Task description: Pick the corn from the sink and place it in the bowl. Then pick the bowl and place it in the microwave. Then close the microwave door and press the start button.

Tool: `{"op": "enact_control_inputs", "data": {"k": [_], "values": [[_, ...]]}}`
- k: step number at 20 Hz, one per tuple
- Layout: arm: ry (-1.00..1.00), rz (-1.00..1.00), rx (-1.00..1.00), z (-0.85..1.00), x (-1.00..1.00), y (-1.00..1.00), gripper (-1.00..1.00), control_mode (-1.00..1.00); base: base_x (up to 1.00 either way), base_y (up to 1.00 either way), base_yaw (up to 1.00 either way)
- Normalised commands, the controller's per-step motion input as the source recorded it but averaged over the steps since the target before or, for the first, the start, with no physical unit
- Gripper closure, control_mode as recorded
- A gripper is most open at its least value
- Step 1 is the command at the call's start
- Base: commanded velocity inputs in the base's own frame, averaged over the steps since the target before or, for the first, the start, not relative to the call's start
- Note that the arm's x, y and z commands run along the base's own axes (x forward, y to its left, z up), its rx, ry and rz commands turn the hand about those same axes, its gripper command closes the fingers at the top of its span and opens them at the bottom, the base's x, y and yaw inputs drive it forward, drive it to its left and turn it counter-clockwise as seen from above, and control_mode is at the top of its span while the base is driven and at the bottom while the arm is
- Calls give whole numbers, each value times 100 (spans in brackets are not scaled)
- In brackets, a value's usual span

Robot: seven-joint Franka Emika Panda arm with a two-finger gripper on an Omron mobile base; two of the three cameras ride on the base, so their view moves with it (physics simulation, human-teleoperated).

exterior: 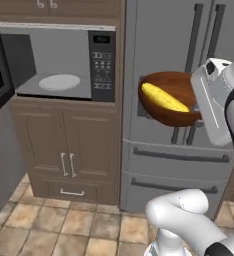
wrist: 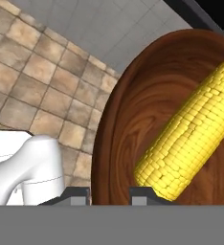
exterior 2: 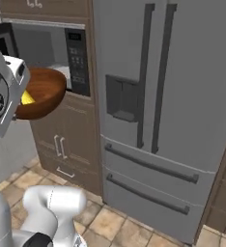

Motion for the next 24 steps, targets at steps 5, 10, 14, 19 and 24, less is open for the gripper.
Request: {"op": "enact_control_inputs", "data": {"k": [5,10,14,19,24], "values": [[0,0,0,0,0,0,100,100,54,60,-44],[0,0,0,0,0,0,100,100,29,53,-39],[0,0,0,0,0,0,100,100,2,71,-36],[0,0,0,0,0,0,100,100,10,82,-28],[0,0,0,0,0,0,100,100,28,27,-14]]}}
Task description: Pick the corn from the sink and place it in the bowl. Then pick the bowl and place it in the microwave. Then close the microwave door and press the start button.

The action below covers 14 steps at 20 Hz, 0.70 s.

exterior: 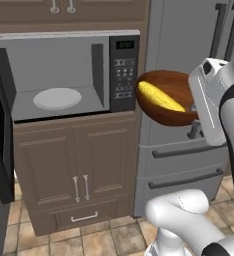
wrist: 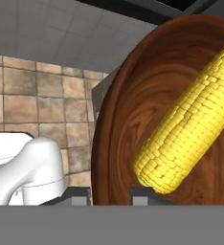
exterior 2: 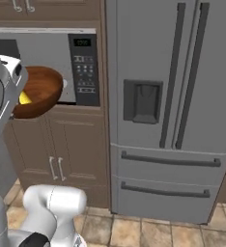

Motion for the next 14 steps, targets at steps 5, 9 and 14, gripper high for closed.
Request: {"op": "enact_control_inputs", "data": {"k": [5,9,14], "values": [[0,0,0,0,0,0,100,100,49,27,-11],[0,0,0,0,0,0,100,100,39,58,-12],[0,0,0,0,0,0,100,100,33,49,-10]]}}
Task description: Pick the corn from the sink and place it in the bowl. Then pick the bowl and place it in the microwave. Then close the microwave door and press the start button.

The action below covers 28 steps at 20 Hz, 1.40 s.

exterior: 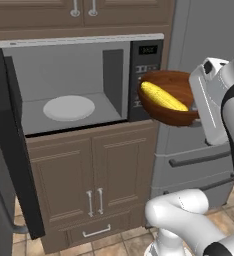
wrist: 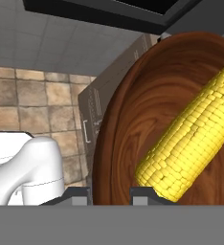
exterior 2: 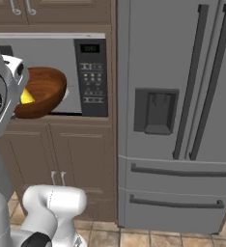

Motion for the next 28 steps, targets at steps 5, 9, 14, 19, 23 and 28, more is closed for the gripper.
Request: {"op": "enact_control_inputs", "data": {"k": [5,9,14,19,23,28], "values": [[0,0,0,0,0,0,100,100,28,12,-1],[0,0,0,0,0,0,100,100,21,8,1],[0,0,0,0,0,0,100,100,7,14,9],[0,0,0,0,0,0,100,100,12,13,9],[0,0,0,0,0,0,100,100,10,7,9],[0,0,0,0,0,0,100,100,0,2,6]]}}
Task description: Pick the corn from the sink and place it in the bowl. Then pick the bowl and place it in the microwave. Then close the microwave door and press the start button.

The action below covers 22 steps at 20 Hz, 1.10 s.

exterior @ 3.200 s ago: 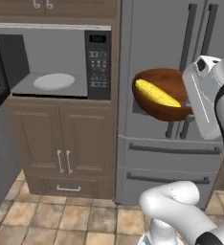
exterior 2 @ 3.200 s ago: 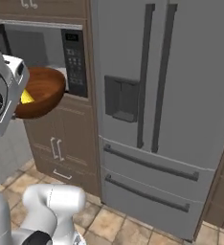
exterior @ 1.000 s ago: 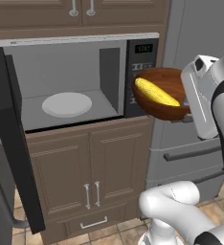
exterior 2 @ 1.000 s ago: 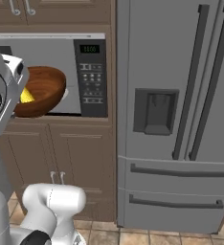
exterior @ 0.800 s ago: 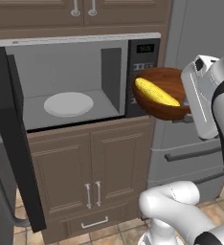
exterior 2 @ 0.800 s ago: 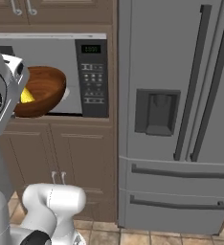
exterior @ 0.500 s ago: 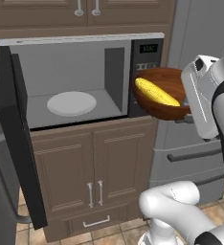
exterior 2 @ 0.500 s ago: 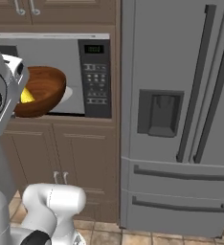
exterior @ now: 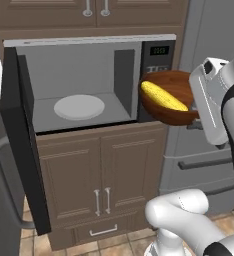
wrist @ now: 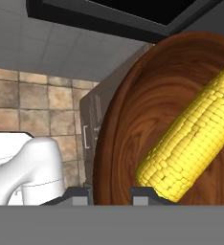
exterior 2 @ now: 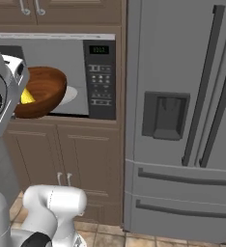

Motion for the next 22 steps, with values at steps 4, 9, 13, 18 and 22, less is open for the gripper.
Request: {"op": "enact_control_inputs", "data": {"k": [4,9,13,18,22], "values": [[0,0,0,0,0,0,100,100,0,20,8],[0,2,0,-7,0,3,100,-100,0,10,4],[1,9,-1,-49,16,26,100,-100,0,0,0],[1,6,-5,-77,81,59,100,-100,0,0,0],[2,0,-2,-12,100,52,100,-100,0,0,0]]}}
